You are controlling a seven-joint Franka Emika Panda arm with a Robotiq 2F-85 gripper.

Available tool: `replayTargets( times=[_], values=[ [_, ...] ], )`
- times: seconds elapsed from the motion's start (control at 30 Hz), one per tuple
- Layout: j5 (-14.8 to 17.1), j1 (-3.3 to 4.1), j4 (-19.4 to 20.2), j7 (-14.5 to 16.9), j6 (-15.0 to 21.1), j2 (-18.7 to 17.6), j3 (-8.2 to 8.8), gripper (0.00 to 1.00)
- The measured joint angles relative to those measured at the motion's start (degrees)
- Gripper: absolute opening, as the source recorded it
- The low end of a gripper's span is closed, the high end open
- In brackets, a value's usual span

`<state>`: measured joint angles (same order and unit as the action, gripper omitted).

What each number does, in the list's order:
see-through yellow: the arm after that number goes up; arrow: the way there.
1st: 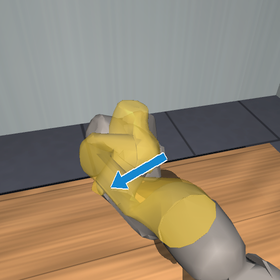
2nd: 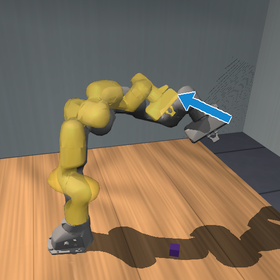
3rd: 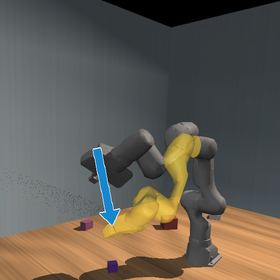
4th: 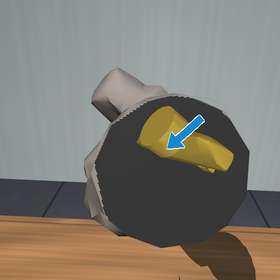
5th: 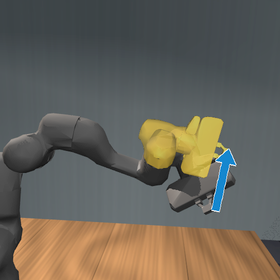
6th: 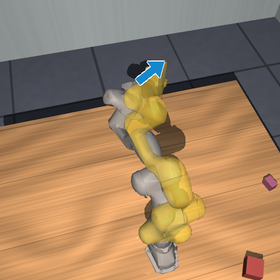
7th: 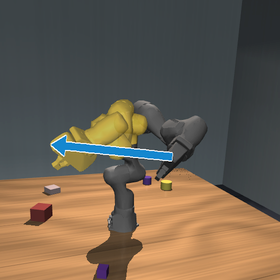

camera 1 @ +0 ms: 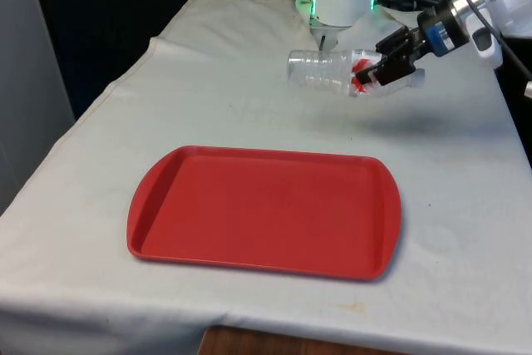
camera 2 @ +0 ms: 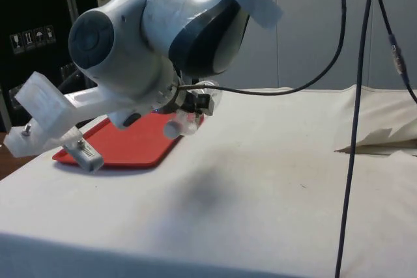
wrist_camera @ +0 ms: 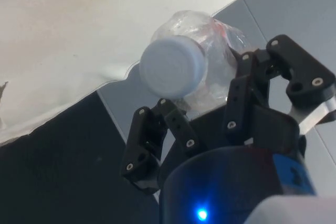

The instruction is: Place the bottle upright on the tray.

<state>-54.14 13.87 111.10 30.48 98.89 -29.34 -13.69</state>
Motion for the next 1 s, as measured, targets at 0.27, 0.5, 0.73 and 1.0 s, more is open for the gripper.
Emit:
replayTargets(
  times=[0.27,0.5,0.73,1.0],
  values=[
    [0.4,0.0,0.0,0.6,-0.4,1.3,-0.06,0.33],
    [0.8,0.0,0.0,1.2,-0.7,2.2,-0.06,0.33],
    [0.9,0.0,0.0,1.5,-0.9,3.0,-0.06,0.33],
    [1.0,-0.06,0.0,1.9,-0.9,3.8,-0.06,0.33]
  ],
)
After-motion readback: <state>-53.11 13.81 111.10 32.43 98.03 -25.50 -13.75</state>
